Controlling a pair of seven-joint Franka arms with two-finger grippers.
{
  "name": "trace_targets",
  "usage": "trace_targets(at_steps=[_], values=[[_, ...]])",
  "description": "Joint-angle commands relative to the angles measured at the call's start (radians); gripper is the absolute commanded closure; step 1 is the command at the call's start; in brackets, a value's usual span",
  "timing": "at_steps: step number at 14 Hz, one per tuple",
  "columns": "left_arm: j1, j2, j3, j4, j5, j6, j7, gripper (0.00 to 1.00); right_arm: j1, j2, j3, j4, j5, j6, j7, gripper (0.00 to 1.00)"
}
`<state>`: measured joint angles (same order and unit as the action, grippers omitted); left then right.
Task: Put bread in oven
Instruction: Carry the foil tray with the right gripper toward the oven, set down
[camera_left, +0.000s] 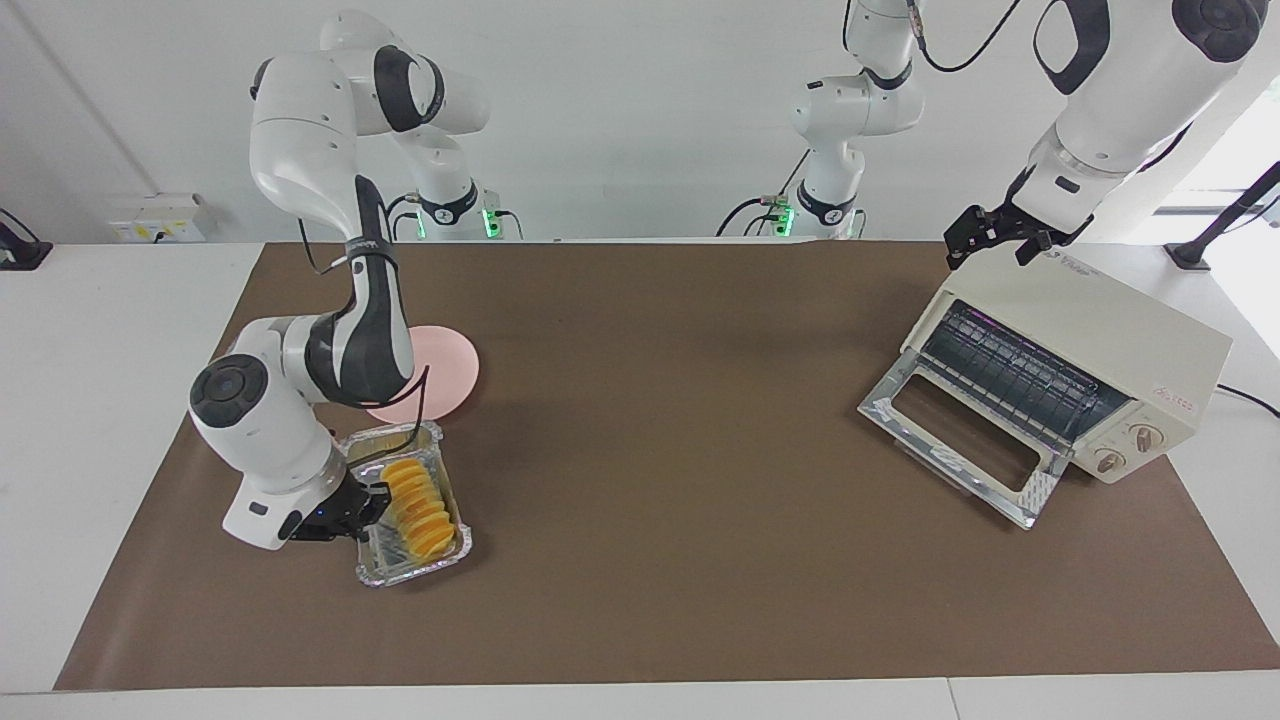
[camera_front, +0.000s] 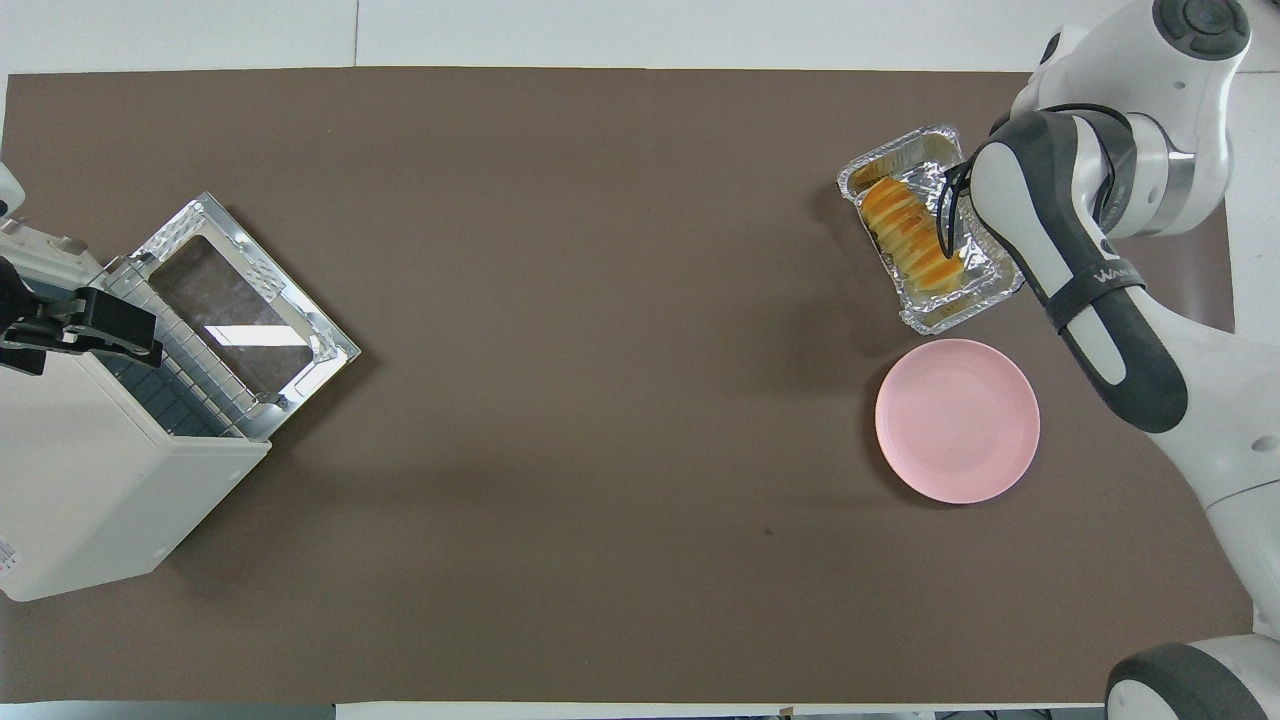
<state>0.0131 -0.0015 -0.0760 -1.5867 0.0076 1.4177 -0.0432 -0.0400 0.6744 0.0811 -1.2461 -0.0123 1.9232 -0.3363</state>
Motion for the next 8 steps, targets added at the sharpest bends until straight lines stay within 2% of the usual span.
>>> trace_targets(at_steps=[1, 2, 4, 6, 8], values=[[0.008, -0.028, -0.001, -0.024, -0.009, 0.004, 0.006, 0.00, 0.079, -0.021, 0.008, 0.123, 0.031, -0.186, 0.168, 1.00], [0.008, -0.028, -0.001, -0.024, -0.009, 0.004, 0.006, 0.00, 0.136, -0.022, 0.006, 0.154, 0.031, -0.234, 0.266, 1.00], [0.008, -0.028, -0.001, -0.024, -0.009, 0.004, 0.006, 0.00, 0.237, -0.024, 0.005, 0.180, 0.047, -0.253, 0.438, 1.00], [0.008, -0.028, -0.001, -0.024, -0.009, 0.004, 0.006, 0.00, 0.336, -0.039, 0.003, 0.177, 0.106, -0.224, 0.621, 1.00], [0.008, -0.028, -0.001, -0.024, -0.011, 0.004, 0.006, 0.00, 0.418, -0.036, 0.002, 0.159, 0.124, -0.161, 0.727, 1.00]])
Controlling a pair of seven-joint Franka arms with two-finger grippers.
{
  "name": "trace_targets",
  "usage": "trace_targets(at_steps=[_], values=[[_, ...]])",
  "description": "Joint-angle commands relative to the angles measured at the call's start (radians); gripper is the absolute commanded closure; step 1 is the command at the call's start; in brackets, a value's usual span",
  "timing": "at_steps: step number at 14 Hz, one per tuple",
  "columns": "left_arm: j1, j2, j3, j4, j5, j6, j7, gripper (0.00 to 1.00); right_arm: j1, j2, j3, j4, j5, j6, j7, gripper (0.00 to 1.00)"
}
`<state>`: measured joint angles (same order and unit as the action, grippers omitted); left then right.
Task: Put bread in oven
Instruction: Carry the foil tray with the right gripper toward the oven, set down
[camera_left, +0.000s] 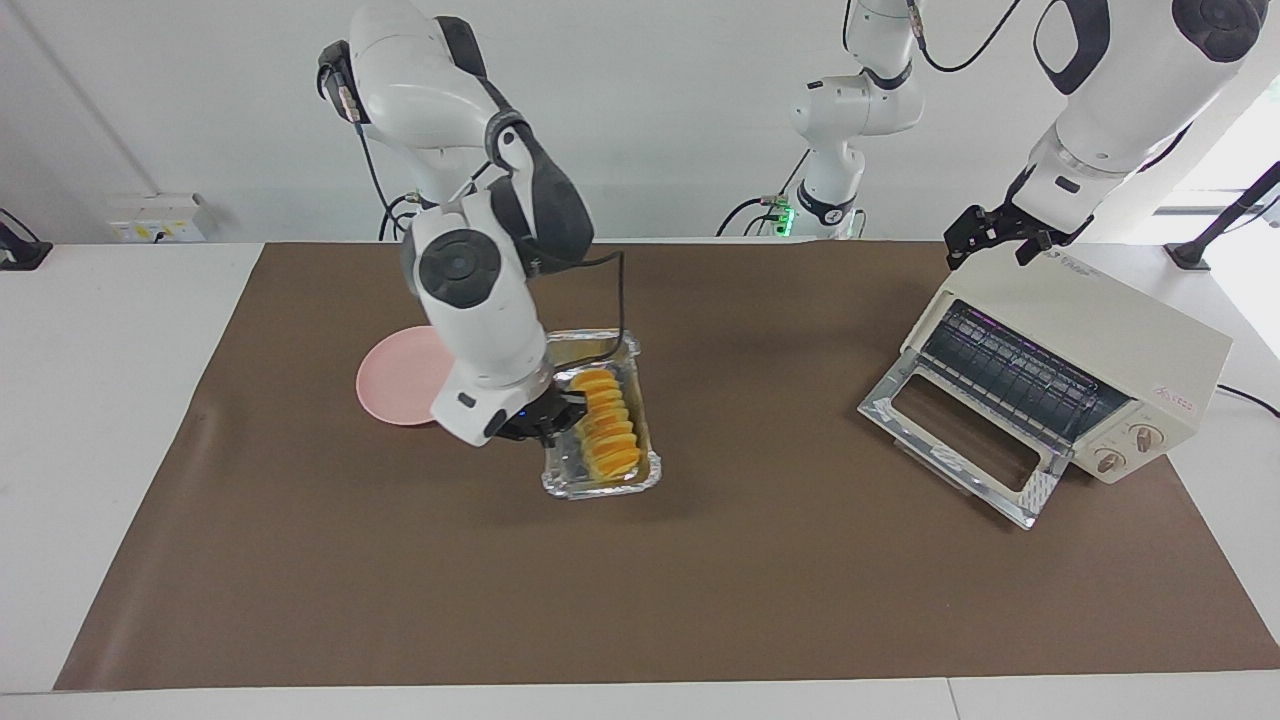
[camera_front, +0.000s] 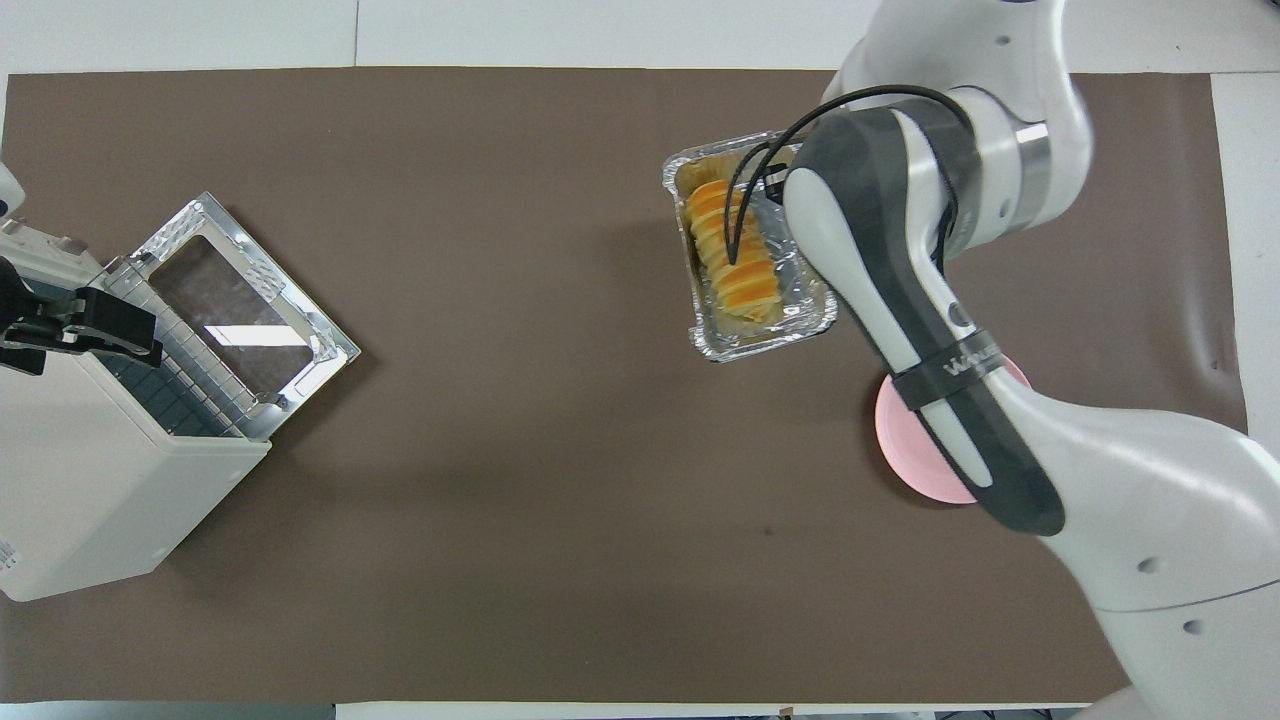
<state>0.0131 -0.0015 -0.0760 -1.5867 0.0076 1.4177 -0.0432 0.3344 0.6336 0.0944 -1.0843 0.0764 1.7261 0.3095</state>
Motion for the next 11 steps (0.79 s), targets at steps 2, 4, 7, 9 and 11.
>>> trace_targets(at_steps=[2, 4, 7, 9, 11], values=[[0.008, -0.028, -0.001, -0.024, -0.009, 0.004, 0.006, 0.00, 0.106, 0.011, -0.012, -0.066, 0.033, 0.128, 0.155, 1.00], [0.008, -0.028, -0.001, -0.024, -0.009, 0.004, 0.006, 0.00, 0.130, 0.008, -0.012, -0.175, 0.028, 0.254, 0.169, 1.00], [0.008, -0.028, -0.001, -0.024, -0.009, 0.004, 0.006, 0.00, 0.143, -0.040, -0.012, -0.368, 0.020, 0.415, 0.171, 1.00], [0.008, -0.028, -0.001, -0.024, -0.009, 0.004, 0.006, 0.00, 0.164, -0.038, -0.015, -0.419, 0.020, 0.469, 0.172, 1.00], [0.008, -0.028, -0.001, -0.024, -0.009, 0.004, 0.006, 0.00, 0.161, -0.040, -0.015, -0.437, 0.019, 0.478, 0.171, 1.00]])
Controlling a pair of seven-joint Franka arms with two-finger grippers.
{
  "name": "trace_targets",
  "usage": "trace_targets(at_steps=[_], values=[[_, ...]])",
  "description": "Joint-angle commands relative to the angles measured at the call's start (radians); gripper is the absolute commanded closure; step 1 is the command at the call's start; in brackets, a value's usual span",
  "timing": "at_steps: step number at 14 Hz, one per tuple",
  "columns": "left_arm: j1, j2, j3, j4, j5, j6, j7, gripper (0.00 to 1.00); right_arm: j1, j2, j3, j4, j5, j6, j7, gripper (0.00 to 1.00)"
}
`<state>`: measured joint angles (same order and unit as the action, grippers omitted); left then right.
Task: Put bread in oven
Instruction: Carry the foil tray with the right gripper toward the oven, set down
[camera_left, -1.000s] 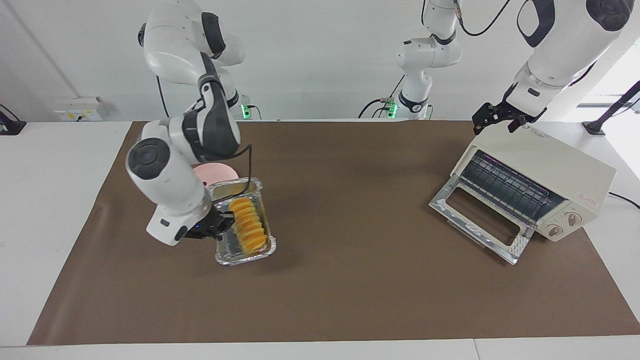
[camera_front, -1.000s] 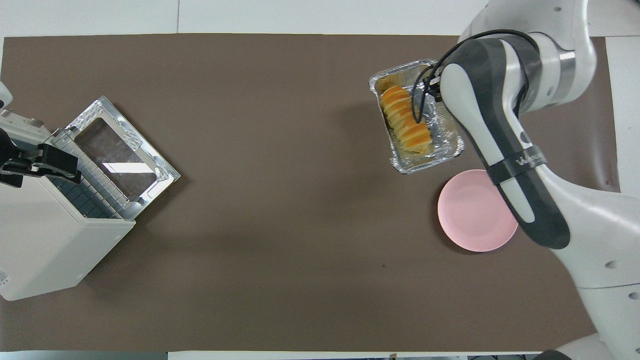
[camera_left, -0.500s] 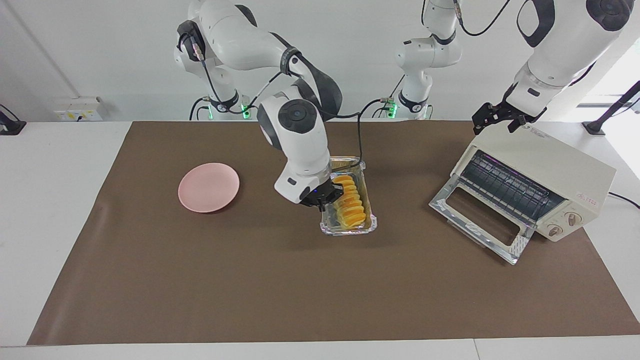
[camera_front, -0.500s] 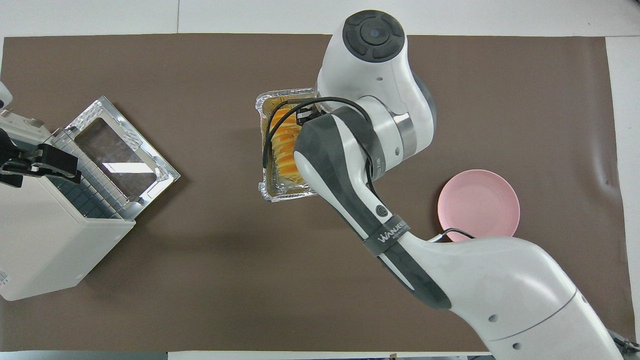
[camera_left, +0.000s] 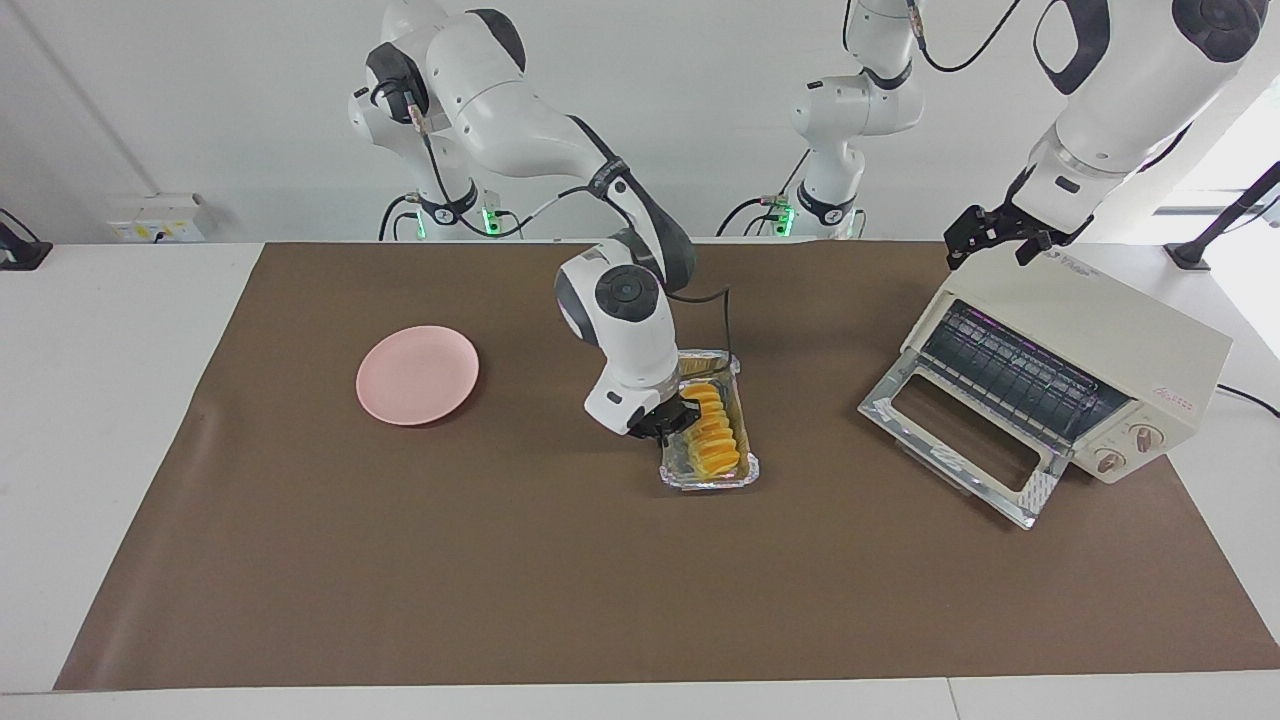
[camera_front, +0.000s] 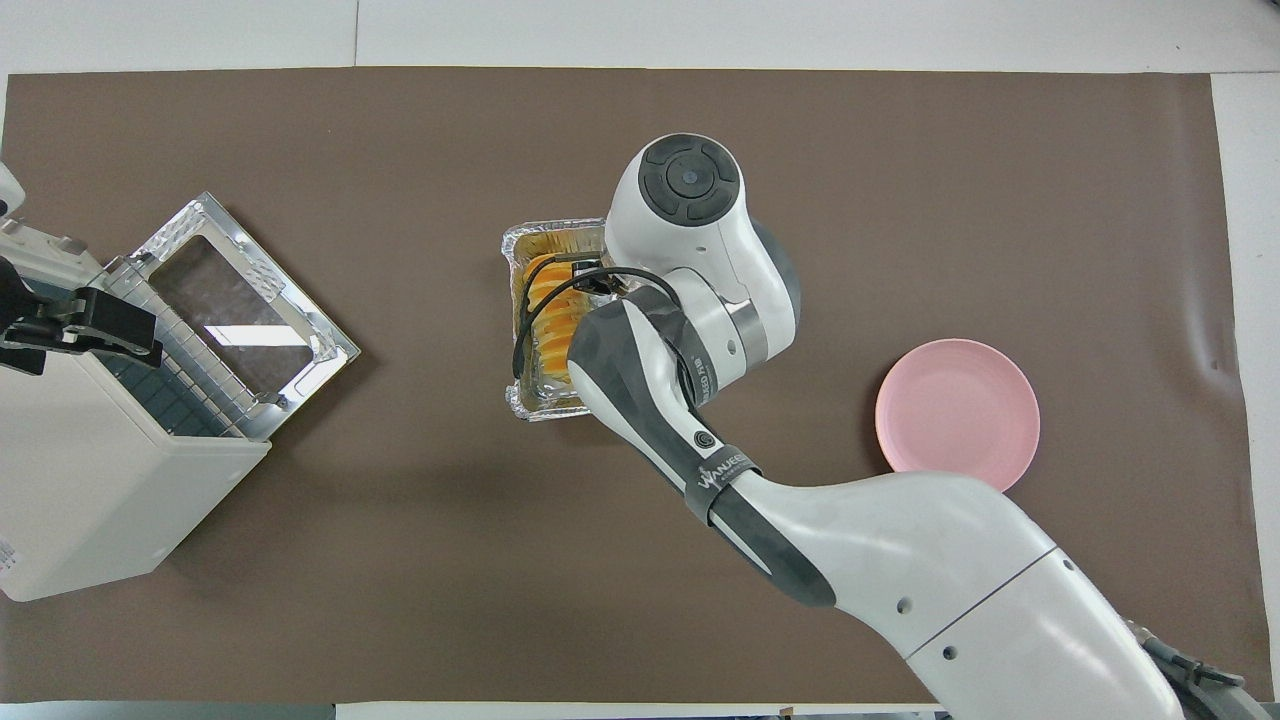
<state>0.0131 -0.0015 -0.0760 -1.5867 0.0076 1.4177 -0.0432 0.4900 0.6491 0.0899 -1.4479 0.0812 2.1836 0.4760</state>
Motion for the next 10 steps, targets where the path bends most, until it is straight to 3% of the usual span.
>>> trace_targets(at_steps=[1, 2, 3, 6, 10], values=[[0.008, -0.028, -0.001, -0.024, -0.009, 0.004, 0.006, 0.00, 0.005, -0.055, -0.012, -0.068, 0.014, 0.012, 0.004, 1.00], [0.008, -0.028, -0.001, -0.024, -0.009, 0.004, 0.008, 0.00, 0.004, -0.057, -0.013, -0.063, 0.014, 0.001, 0.006, 0.34], [0.008, -0.028, -0.001, -0.024, -0.009, 0.004, 0.006, 0.00, 0.002, -0.059, -0.016, -0.055, 0.020, -0.024, 0.007, 0.00], [0.008, -0.028, -0.001, -0.024, -0.009, 0.004, 0.006, 0.00, -0.033, -0.103, -0.045, 0.015, 0.019, -0.192, 0.004, 0.00], [0.008, -0.028, -0.001, -0.024, -0.009, 0.004, 0.006, 0.00, -0.155, -0.204, -0.068, 0.020, 0.015, -0.272, -0.078, 0.00]])
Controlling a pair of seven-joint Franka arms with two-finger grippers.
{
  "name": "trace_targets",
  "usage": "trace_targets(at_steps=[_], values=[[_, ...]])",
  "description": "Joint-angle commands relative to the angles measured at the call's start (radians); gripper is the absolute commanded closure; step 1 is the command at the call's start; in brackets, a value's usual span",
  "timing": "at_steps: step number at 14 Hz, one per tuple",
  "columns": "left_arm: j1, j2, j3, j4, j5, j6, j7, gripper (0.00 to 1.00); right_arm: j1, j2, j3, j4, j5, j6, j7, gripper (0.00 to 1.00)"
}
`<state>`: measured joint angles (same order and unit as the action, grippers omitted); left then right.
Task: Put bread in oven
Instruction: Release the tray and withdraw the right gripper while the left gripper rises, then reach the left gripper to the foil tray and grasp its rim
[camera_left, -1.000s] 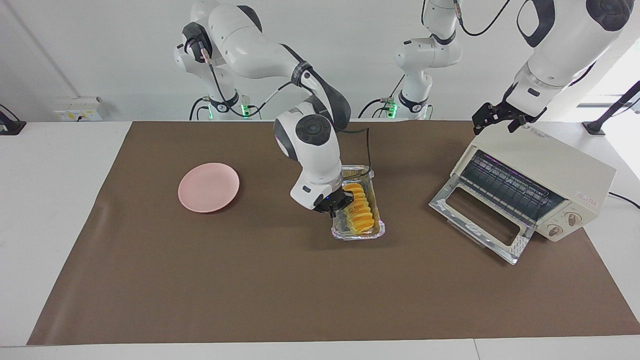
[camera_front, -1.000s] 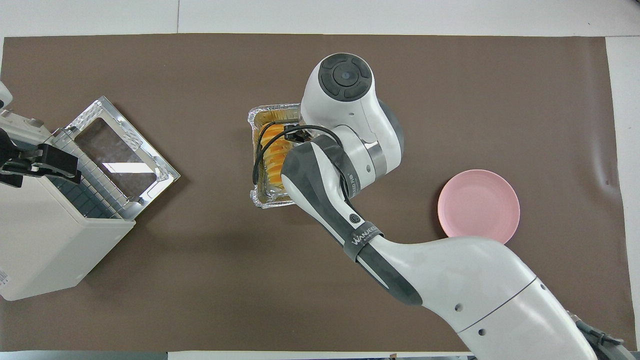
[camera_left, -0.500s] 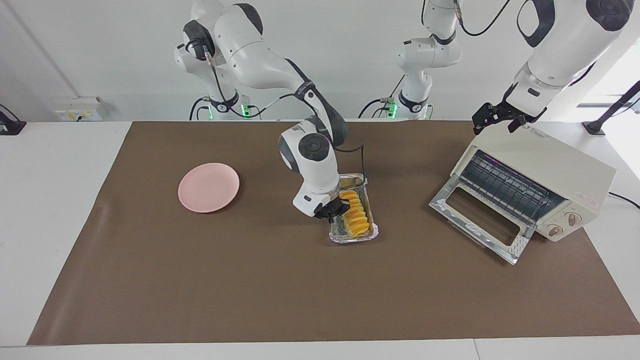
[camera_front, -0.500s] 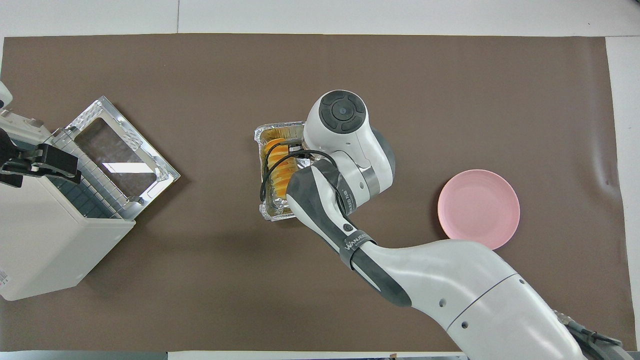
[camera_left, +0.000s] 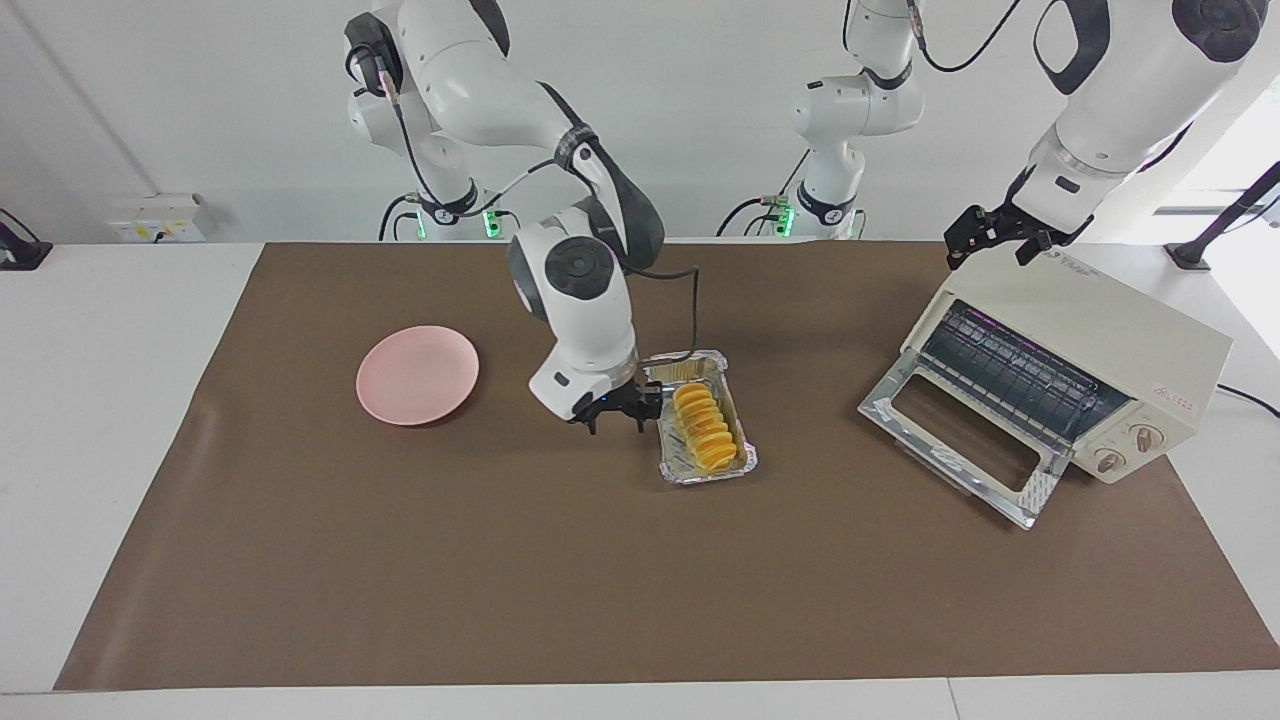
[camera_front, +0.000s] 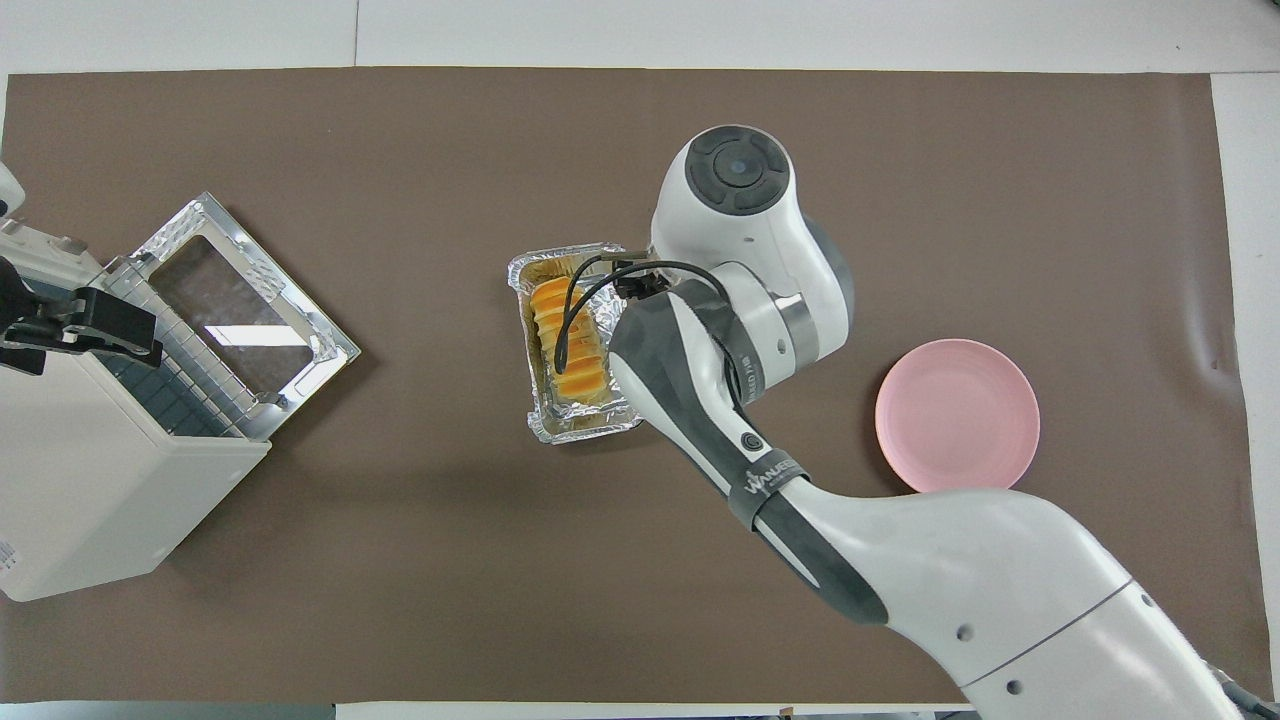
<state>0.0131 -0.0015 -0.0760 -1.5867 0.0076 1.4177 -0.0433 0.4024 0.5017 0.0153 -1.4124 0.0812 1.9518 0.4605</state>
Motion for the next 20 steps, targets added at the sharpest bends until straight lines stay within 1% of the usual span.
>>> trace_targets(at_steps=[1, 5, 6, 7, 8, 9, 10, 11, 12, 13, 14, 15, 17, 18, 20], values=[[0.008, -0.028, -0.001, -0.024, -0.009, 0.003, 0.008, 0.00, -0.103, -0.080, 0.005, -0.020, 0.015, -0.054, -0.124, 0.00], [-0.005, -0.043, -0.010, -0.027, -0.011, -0.006, 0.013, 0.00, -0.247, -0.150, 0.005, -0.025, 0.012, -0.146, -0.406, 0.00], [-0.007, -0.041, -0.013, -0.024, -0.018, 0.010, 0.010, 0.00, -0.278, -0.166, 0.005, -0.025, 0.011, -0.171, -0.458, 0.00], [-0.036, -0.041, -0.022, -0.029, -0.023, 0.044, 0.005, 0.00, -0.305, -0.183, 0.003, -0.026, 0.005, -0.197, -0.506, 0.00], [-0.098, -0.043, -0.024, -0.054, -0.023, 0.129, -0.019, 0.00, -0.330, -0.202, 0.003, -0.026, -0.020, -0.235, -0.555, 0.00], [-0.148, -0.043, -0.025, -0.076, -0.023, 0.212, -0.085, 0.00, -0.356, -0.221, 0.003, -0.026, -0.041, -0.270, -0.595, 0.00], [-0.197, -0.014, -0.027, -0.061, -0.023, 0.252, -0.134, 0.00, -0.381, -0.254, 0.003, -0.039, -0.047, -0.315, -0.641, 0.00], [-0.267, 0.055, -0.027, -0.026, -0.026, 0.274, -0.150, 0.00, -0.392, -0.293, 0.003, -0.065, -0.050, -0.341, -0.664, 0.00], [-0.307, 0.111, -0.025, 0.014, -0.034, 0.293, -0.185, 0.00, -0.398, -0.333, 0.003, -0.097, -0.063, -0.349, -0.666, 0.00], [-0.364, 0.180, -0.025, 0.052, -0.038, 0.314, -0.264, 0.00, -0.396, -0.386, 0.003, -0.140, -0.076, -0.352, -0.666, 0.00], [-0.405, 0.233, -0.025, 0.074, -0.034, 0.360, -0.320, 0.00, -0.396, -0.432, 0.003, -0.183, -0.087, -0.355, -0.666, 0.00], [-0.442, 0.270, -0.025, 0.073, -0.029, 0.445, -0.351, 0.00, -0.398, -0.480, 0.005, -0.232, -0.087, -0.356, -0.661, 0.00], [-0.487, 0.329, -0.025, 0.057, -0.026, 0.570, -0.381, 0.00, -0.419, -0.538, 0.005, -0.293, -0.087, -0.360, -0.660, 0.00], [-0.525, 0.365, -0.021, 0.060, -0.026, 0.602, -0.400, 0.00, -0.430, -0.563, 0.006, -0.315, -0.089, -0.375, -0.661, 0.00], [-0.556, 0.399, -0.021, 0.048, -0.021, 0.658, -0.420, 0.00, -0.435, -0.577, 0.006, -0.318, -0.090, -0.404, -0.663, 0.00]])
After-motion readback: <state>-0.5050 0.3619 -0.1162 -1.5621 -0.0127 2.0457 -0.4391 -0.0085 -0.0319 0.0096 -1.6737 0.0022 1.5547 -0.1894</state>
